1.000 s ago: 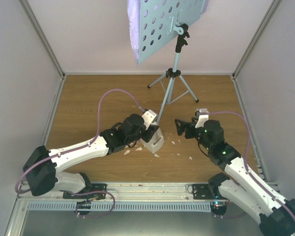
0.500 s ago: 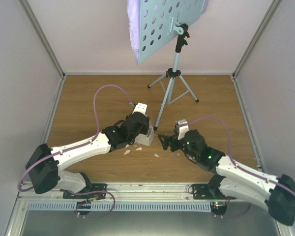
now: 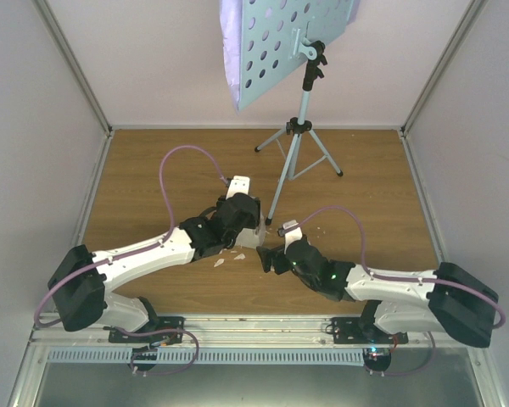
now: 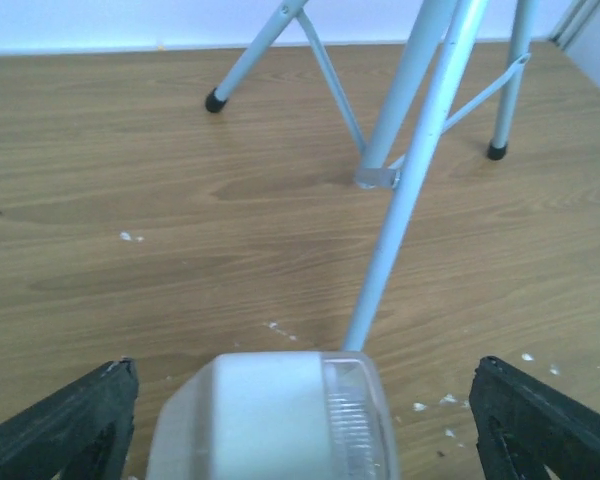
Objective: Pack up the instrument practice props
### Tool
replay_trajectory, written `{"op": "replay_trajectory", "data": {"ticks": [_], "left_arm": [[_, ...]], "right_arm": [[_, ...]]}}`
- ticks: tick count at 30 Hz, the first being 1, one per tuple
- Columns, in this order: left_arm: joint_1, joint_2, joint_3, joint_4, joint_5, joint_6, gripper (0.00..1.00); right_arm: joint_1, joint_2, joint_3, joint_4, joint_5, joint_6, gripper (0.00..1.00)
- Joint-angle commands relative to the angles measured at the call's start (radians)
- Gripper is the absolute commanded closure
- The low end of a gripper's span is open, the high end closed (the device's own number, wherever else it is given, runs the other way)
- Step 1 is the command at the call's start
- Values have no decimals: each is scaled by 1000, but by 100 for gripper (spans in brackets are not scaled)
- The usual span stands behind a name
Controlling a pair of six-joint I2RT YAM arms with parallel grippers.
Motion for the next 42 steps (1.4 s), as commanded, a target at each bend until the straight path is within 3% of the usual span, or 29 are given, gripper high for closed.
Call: {"op": "replay_trajectory", "data": {"ticks": [1,14,32,42], "left_arm": [[5,-82,-8,68,74,41,4],[225,-353,-104,-28,307,63,1],[318,-335,-152,-17,445,82,1],[322,-297,-175,104,647,102,1]], "right_arm": [[14,74,27,109,19,52,0],[44,399,227,-24,74,205,0],[48,555,301,-28,140,186,0],[48,520,257,0,165,217,0]]}}
